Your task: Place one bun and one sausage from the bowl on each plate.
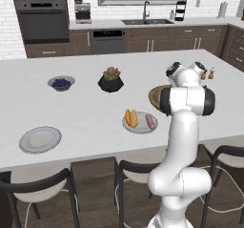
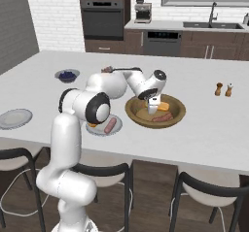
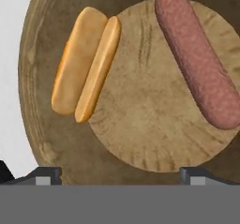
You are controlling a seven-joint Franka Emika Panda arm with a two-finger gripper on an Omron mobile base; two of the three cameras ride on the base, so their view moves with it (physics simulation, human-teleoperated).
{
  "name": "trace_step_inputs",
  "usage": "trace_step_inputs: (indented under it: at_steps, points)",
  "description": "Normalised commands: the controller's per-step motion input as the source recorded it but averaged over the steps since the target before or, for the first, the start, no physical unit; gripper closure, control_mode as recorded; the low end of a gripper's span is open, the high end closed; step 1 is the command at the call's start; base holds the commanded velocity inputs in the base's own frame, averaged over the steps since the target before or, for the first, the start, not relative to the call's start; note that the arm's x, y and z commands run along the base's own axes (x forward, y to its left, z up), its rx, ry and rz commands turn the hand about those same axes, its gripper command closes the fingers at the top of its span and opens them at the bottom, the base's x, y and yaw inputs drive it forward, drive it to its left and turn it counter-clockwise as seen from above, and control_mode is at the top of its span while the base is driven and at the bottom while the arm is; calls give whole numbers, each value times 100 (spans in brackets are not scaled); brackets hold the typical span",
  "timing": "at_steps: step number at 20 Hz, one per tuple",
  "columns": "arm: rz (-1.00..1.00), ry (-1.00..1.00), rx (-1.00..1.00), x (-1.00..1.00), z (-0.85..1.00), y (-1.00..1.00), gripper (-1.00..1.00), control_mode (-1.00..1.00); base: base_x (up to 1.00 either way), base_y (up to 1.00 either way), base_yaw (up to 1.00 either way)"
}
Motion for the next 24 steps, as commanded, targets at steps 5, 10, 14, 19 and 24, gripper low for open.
trace_step_inputs:
  at_steps: [5, 10, 14, 19, 24]
  points:
    - [-37, 0, -3, 3, -15, 0, -100, -100, 0, 0, 0]
    - [-13, 0, 3, 23, -7, -13, -100, -100, 0, 0, 0]
    - [-1, 0, 2, 15, -13, -26, -100, -100, 0, 0, 0]
    - [0, 0, 3, 18, -1, -23, -100, -100, 0, 0, 0]
    - [0, 0, 2, 20, 0, -9, -100, -100, 0, 0, 0]
